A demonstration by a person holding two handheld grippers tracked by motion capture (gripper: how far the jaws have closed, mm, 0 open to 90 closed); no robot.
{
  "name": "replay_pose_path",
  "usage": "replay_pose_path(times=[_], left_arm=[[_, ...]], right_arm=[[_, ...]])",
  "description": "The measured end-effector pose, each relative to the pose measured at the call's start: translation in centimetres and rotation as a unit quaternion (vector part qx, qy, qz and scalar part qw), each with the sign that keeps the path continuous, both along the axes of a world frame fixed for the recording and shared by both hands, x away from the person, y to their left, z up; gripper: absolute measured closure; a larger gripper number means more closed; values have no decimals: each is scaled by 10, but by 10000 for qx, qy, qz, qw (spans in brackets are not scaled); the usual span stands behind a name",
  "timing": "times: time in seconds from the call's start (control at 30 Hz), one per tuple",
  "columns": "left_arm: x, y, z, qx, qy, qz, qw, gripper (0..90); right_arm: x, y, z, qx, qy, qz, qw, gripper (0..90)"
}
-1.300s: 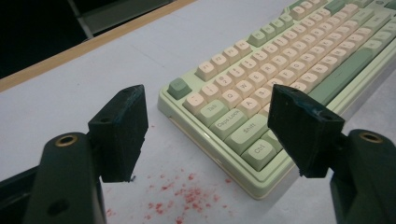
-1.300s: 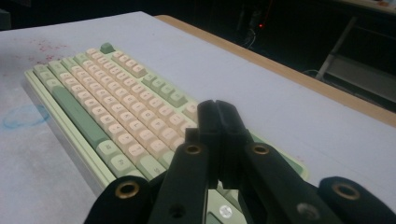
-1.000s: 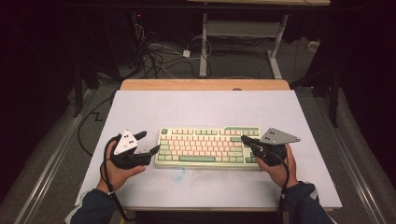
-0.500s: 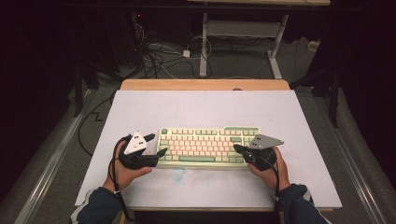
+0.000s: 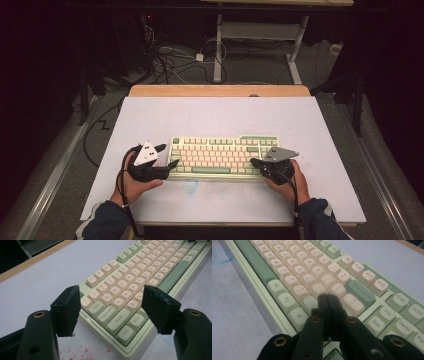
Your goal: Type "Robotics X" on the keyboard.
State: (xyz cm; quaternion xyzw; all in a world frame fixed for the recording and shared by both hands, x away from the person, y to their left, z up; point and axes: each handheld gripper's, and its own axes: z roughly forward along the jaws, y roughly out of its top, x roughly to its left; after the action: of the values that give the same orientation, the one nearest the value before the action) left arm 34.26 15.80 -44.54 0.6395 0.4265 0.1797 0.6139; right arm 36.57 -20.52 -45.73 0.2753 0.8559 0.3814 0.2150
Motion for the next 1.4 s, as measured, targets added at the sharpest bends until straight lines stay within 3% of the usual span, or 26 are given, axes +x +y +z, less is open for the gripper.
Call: replay_pose_path(times=[0.13, 0.23, 0.4, 0.87, 1.13, 1.4], left_arm=[[1, -1, 3, 4, 36, -73, 10000, 437], [2, -2, 5, 75, 218, -138, 9996, 617], [7, -6, 9, 90, 334, -265, 9990, 881], [35, -47, 5, 338, 710, -452, 9959, 884], [47, -67, -1, 492, 812, -541, 9940, 884], [50, -79, -6, 641, 844, -633, 9924, 884]], right_arm=[[1, 1, -2, -24, 49, 2, 10000, 900], [1, 0, -2, -11, 55, 1, 10000, 900], [-1, 1, -3, -40, 17, -13, 10000, 900], [-2, 3, -3, -86, -38, -46, 9999, 900], [-3, 3, -3, -114, -75, -44, 9999, 900], [-3, 3, -3, -130, -84, -36, 9999, 900]])
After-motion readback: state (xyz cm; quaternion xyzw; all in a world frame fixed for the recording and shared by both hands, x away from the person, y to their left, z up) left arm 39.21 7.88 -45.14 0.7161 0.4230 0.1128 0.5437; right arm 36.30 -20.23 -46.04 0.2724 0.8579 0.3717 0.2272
